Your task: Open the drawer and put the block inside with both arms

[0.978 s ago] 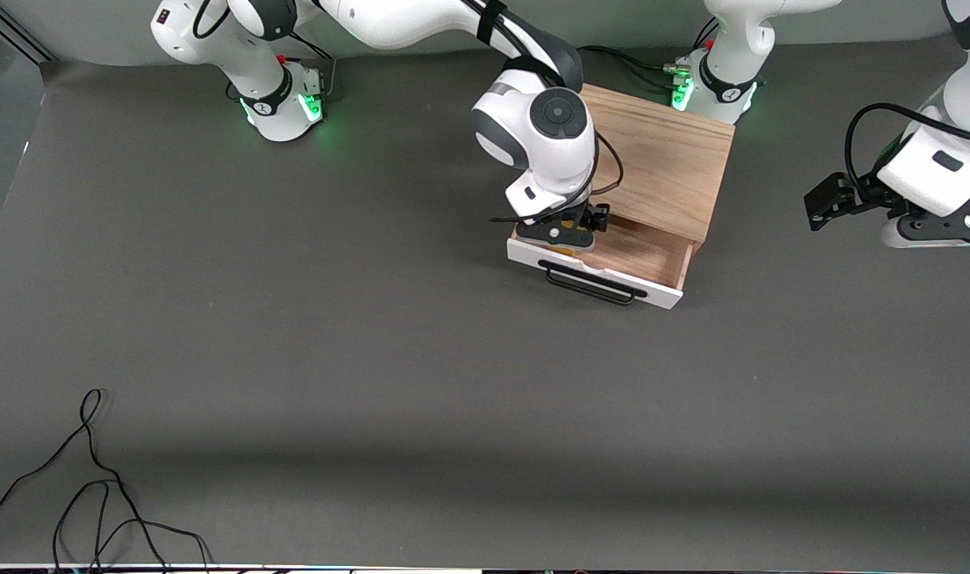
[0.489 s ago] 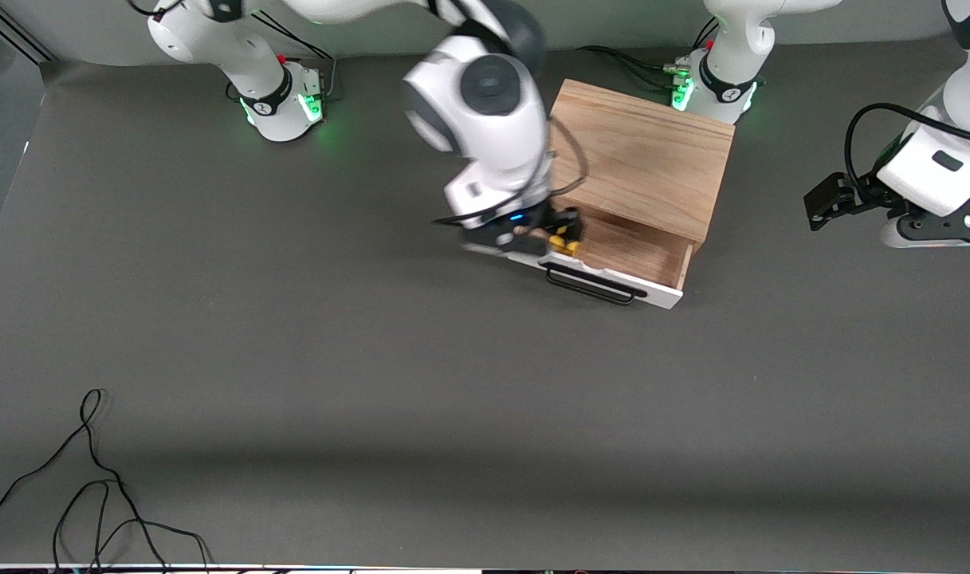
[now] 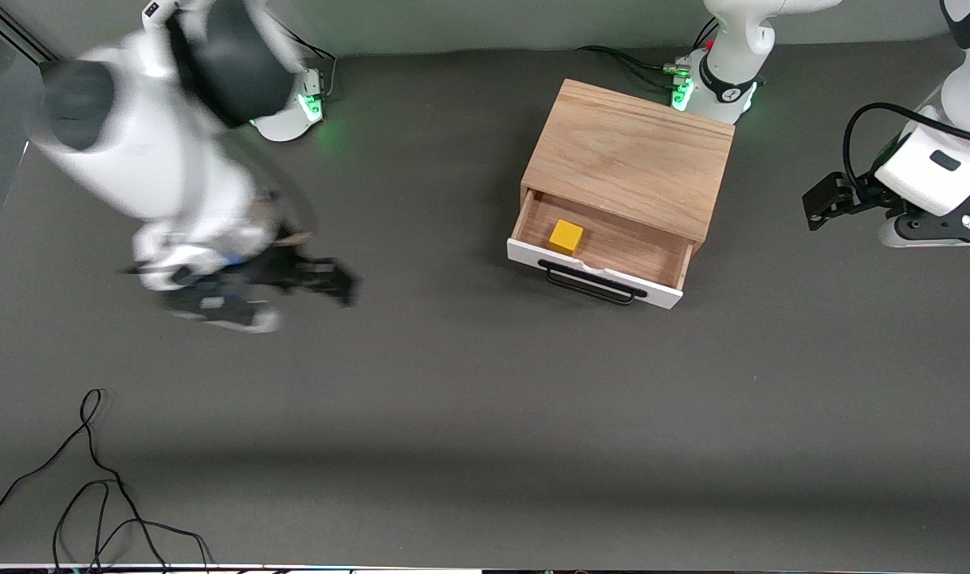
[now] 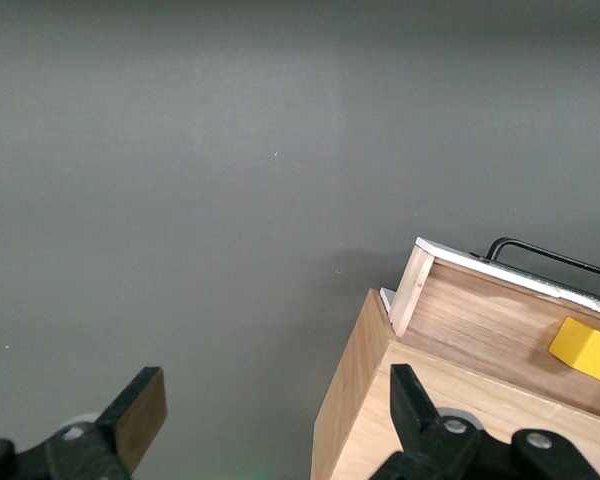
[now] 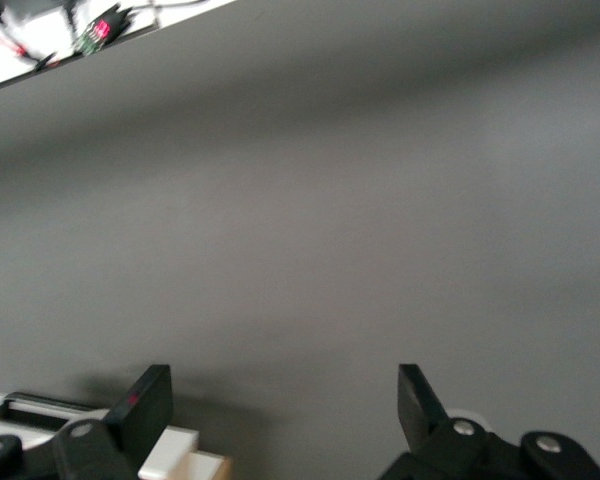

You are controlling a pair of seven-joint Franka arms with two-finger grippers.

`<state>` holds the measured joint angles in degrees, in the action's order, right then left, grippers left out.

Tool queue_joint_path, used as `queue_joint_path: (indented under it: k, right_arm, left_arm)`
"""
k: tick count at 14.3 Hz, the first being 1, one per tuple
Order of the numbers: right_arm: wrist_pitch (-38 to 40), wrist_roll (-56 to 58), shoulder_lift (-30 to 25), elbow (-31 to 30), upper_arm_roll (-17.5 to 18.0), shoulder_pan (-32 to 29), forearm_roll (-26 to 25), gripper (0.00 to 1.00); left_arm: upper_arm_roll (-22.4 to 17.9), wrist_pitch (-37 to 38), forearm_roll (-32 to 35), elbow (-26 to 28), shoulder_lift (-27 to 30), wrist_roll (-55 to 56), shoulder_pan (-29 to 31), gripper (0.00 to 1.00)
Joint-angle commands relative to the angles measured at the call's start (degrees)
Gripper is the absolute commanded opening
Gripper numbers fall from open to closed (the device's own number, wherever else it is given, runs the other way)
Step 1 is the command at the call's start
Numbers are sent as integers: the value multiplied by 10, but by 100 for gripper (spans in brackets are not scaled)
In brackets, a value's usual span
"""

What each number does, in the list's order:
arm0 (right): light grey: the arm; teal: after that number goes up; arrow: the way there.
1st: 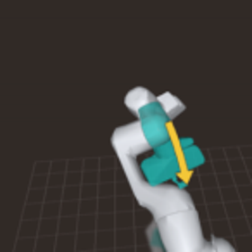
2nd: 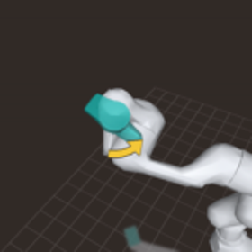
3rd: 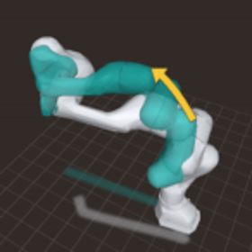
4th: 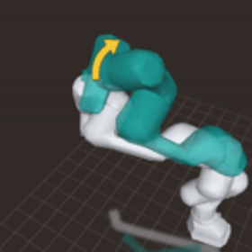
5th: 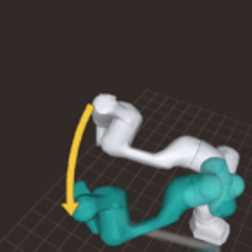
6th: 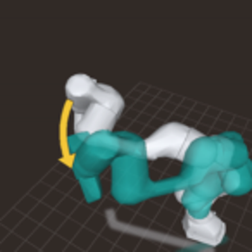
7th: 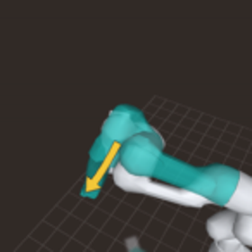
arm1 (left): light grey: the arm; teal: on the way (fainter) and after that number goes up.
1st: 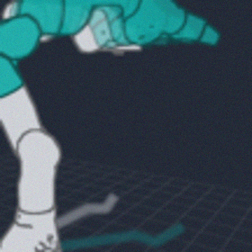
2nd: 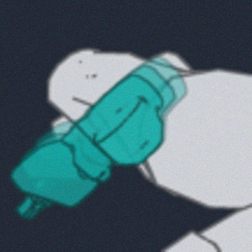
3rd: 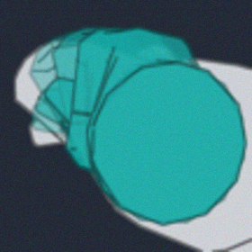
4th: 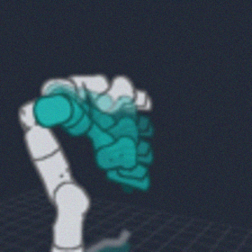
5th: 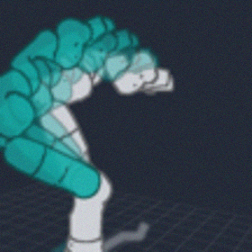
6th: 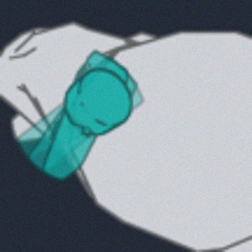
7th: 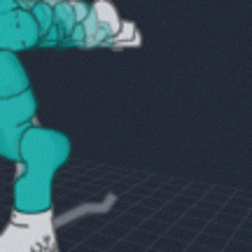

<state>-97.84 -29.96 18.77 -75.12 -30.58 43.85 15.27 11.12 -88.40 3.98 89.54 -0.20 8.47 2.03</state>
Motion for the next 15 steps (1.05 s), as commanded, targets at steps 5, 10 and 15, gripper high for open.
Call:
queue_joint_path:
  k: [5,10,15]
  right_arm:
    - [-9,146,-165,-159,134,-207,-114,100]
    - [23,241,-171,-160,271,-381,-118,100]
    - [46,254,-171,-155,277,-391,-128,100]
  left_arm:
    - [-1,10,2,-8,-2,-6,-5,100]
    - [-1,10,-4,-8,-2,-6,-4,100]
    - [-1,10,-4,-8,-2,-6,-4,100]
